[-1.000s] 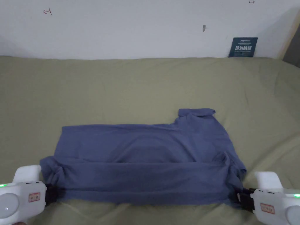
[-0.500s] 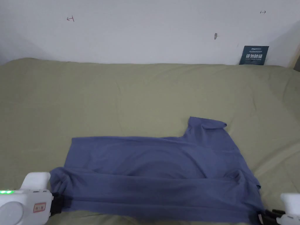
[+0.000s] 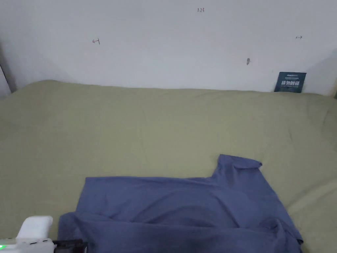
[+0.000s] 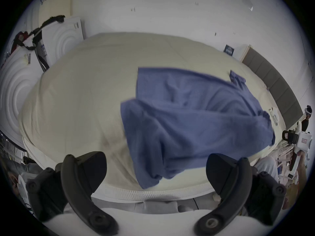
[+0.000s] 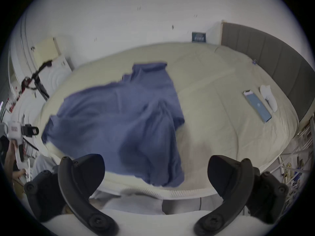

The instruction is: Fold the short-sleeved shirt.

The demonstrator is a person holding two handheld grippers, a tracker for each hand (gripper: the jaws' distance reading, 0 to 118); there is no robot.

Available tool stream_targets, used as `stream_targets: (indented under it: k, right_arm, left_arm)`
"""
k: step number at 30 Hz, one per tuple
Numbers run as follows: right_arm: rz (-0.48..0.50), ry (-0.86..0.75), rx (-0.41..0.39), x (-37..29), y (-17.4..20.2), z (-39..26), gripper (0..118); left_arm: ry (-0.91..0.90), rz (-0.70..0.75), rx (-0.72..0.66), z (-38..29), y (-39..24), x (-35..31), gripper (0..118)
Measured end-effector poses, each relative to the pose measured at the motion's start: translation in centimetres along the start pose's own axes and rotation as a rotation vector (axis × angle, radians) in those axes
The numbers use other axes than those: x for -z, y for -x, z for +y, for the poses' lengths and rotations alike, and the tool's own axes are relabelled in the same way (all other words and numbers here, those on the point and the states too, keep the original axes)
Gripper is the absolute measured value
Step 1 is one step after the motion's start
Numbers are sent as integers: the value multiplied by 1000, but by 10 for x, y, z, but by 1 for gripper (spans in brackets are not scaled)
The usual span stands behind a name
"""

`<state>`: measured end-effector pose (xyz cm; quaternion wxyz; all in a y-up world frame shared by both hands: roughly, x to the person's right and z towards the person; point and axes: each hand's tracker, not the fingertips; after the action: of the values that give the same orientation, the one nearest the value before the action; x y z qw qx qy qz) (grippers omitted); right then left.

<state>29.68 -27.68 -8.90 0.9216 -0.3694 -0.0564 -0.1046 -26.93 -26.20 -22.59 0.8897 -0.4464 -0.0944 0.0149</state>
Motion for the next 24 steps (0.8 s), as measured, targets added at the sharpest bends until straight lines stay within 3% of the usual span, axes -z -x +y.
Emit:
stream_targets:
  k: [4,5,6,7,8,15,16,17,18,19,20,24]
  right_arm:
    - [15,-15,-1,5,6,35,117]
    - [10,-14,-8,10,10,44,110]
    - [0,-32,-23,16,11,52,89]
    - [-8,-69,-33,20,13,59,38]
    - [-21,-72,-33,26,15,65,2]
    - [-60,-28,-33,76,6,98,2]
    - [-61,-21,-32,81,4,101,2]
    - [-61,-11,-28,88,2,104,2]
    - [-61,0,-25,93,4,103,2]
    - [-65,13,-25,99,2,105,2]
    - [-67,20,-29,105,1,106,2]
    - [-72,64,-49,134,-10,106,2]
  left_arm:
    - [-72,-4,-15,34,-5,3,114]
    - [-93,11,-19,45,-8,7,107]
    - [-109,15,-24,56,-10,13,91]
    - [-124,15,-19,67,-11,19,48]
    - [-136,27,-29,75,-10,26,0]
    - [-54,94,-24,137,-13,107,0]
    - [-15,101,-32,147,-9,127,0]
    - [21,112,-43,153,-6,141,17]
    - [52,134,-40,159,-5,156,53]
    - [89,148,-18,161,-4,171,105]
    - [84,172,-7,162,-5,180,118]
    - [99,205,13,167,-9,202,118]
